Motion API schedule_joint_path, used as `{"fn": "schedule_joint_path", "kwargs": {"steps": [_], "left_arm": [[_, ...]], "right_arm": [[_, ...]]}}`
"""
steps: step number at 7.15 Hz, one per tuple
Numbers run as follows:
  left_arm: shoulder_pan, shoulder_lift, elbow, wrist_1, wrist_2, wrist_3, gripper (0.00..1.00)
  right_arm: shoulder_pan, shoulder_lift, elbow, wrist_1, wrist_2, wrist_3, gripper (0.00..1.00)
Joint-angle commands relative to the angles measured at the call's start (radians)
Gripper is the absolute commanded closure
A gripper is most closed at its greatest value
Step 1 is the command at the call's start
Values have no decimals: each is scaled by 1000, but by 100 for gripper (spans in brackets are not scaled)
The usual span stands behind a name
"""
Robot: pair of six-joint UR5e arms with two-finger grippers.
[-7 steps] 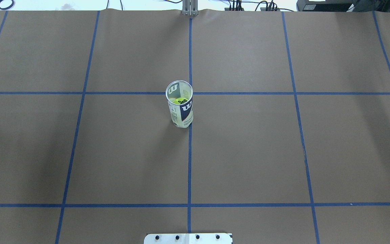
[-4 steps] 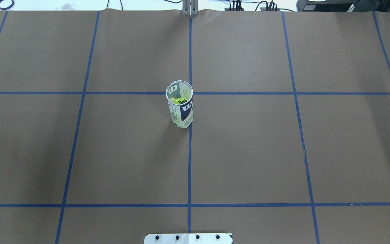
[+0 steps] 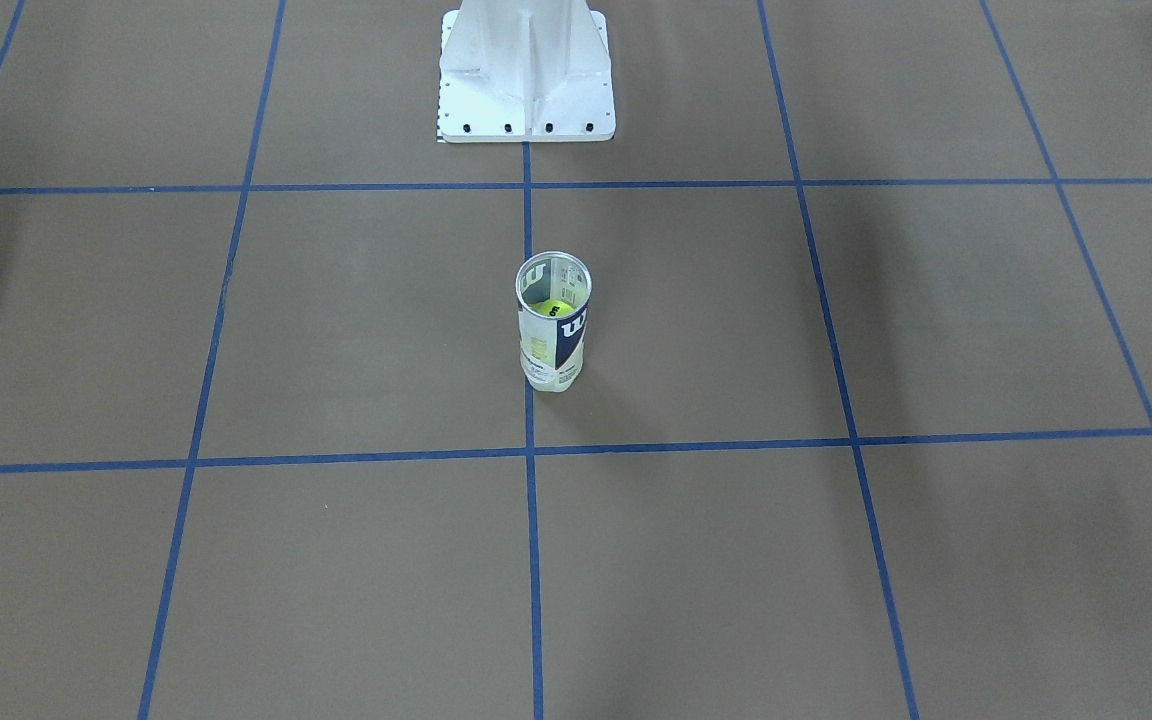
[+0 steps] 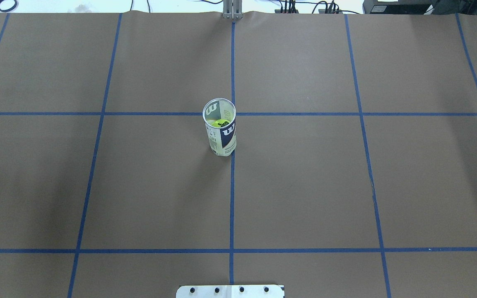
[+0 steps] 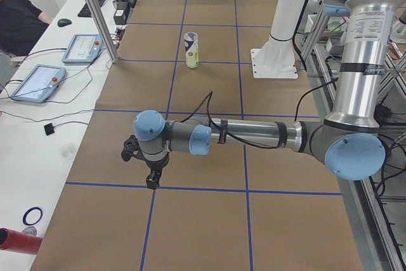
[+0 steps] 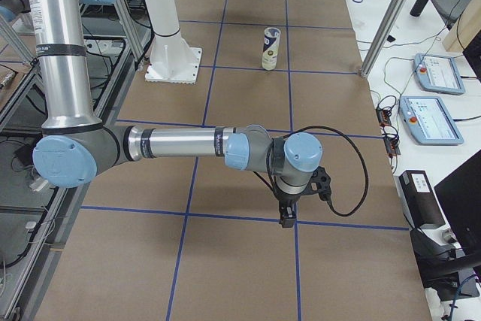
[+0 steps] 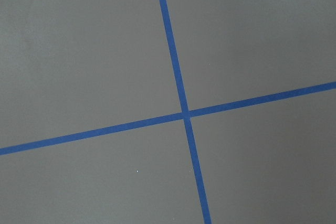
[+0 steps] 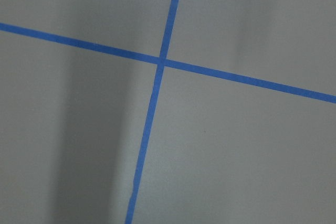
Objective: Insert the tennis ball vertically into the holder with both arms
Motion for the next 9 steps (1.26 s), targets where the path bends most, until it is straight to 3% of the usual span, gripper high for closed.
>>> {"fn": "schedule_joint_path", "kwargs": {"steps": [1,5,9], "left_arm": [[-21,1,-31,62,8,15,0],[-31,9,-23,79,30,-14,0],[-32,18,-28,79,28,-17,0]], "right_arm": [[0,-4,-6,37,54,41,1],[0,-24,-5,37,99,37,1],[2,-48,38,40,79,132,1]]}}
